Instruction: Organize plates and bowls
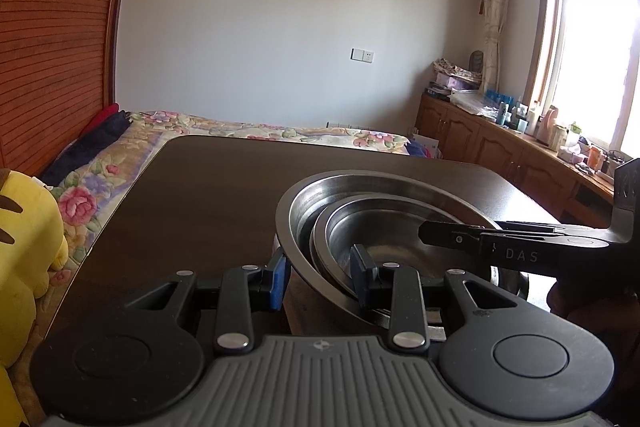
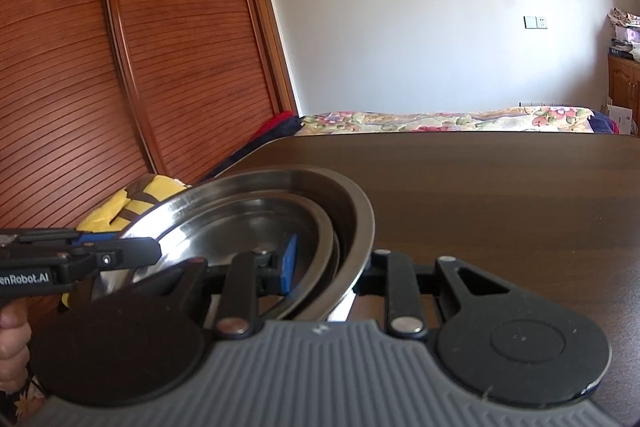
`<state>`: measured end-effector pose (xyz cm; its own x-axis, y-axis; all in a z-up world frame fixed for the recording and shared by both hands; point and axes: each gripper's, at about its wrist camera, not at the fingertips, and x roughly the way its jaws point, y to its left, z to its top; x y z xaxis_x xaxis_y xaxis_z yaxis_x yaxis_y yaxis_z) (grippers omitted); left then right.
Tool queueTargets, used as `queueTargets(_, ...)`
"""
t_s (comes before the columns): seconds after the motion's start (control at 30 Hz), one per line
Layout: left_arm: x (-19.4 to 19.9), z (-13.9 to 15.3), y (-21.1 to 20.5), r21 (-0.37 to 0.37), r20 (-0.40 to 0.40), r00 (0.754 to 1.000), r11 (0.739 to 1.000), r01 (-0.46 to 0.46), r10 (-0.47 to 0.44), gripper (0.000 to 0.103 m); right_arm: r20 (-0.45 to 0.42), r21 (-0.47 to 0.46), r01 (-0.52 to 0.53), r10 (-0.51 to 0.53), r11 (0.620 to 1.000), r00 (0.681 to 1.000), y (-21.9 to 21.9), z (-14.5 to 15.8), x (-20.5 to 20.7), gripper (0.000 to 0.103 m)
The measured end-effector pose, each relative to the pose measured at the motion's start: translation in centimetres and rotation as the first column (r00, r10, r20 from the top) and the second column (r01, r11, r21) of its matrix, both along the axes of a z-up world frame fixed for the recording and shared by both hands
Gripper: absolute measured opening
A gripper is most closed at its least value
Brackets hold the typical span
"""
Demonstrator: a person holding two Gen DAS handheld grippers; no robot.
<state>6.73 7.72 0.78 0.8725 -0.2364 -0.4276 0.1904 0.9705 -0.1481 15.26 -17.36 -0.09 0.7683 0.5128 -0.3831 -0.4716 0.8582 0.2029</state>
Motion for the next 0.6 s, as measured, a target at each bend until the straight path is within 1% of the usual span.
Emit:
queueTargets(0.27,0.0,-0.1,0.0,-0.001,0.001,1.000,1.000,0.000,0.000,0.035,0.015,-0.008,-0.002,0.002,1.000,1.000,0.0,-0.2,-0.1,0.031)
queueTargets(0.33,0.0,-0.1,-0.1,0.007,0.003,1.000,1.000,-0.007,0.007,0.038,0.011,-0.008,0.000,0.000,1.000,1.000,0.1,-0.2,-0.2,0.039)
queueTargets(0.37,0.0,-0.1,-0.1,0.010,0.005,1.000,1.000,-0.011,0.011,0.042,0.016,-0.007,0.006,-0.006,1.000,1.000,0.0,-0.1,-0.2,0.049)
queueTargets(0.4,0.0,-0.1,0.0,0.011,0.007,1.000,1.000,-0.014,0.014,0.047,0.029,-0.010,0.013,-0.013,1.000,1.000,0.0,-0.1,-0.4,0.055)
queueTargets(0.53,-0.1,0.2,0.1,0.019,0.018,0.999,0.999,-0.027,0.027,0.054,0.059,-0.031,0.044,-0.042,0.999,0.997,-0.3,0.5,-0.7,0.057)
queueTargets(0.6,-0.2,0.6,0.1,0.024,0.030,0.999,0.999,-0.035,0.034,0.062,0.068,-0.026,0.058,-0.056,0.998,0.996,-0.7,0.9,-0.9,0.057)
